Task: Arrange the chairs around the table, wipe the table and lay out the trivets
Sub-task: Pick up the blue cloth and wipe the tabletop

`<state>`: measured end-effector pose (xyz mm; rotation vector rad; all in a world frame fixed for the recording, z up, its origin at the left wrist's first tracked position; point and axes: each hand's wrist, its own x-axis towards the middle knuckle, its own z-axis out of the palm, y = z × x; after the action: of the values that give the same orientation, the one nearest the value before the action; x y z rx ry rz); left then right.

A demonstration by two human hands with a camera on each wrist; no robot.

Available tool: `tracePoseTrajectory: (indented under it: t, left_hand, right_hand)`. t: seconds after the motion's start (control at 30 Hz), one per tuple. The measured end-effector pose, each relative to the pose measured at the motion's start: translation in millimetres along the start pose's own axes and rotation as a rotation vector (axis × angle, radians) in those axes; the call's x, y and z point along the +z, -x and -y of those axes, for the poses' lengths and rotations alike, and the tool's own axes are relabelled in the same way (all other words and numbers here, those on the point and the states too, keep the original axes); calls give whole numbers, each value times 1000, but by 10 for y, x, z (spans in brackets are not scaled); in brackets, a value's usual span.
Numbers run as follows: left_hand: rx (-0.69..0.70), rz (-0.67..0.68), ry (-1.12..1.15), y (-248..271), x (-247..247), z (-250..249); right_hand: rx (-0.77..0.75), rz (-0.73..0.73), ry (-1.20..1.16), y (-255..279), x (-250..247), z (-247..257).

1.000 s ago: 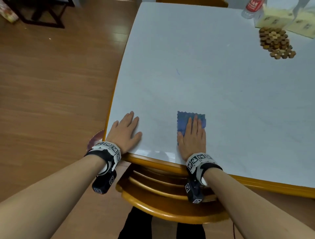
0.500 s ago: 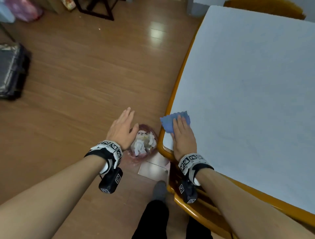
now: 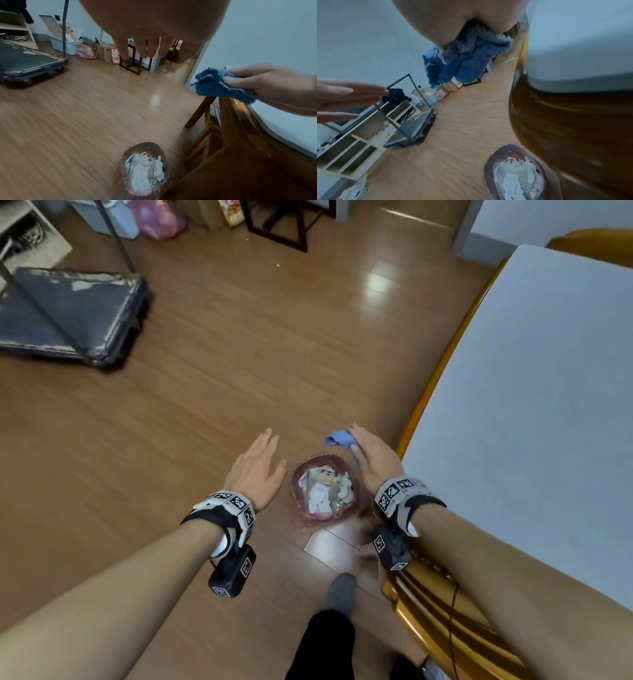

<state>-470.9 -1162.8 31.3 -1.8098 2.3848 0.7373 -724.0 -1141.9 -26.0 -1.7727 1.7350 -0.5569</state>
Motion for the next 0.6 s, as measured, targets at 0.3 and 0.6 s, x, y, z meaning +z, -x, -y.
tracePoseTrajectory:
  t: [0.3, 0.6]
  left_hand:
    - [200, 101, -19, -260, 246, -1046]
    - [514, 249, -79, -136, 840, -2940]
  right_hand:
    - [166, -262, -120, 772, -662, -573]
    - [475, -522, -169, 2417, -1698, -1556]
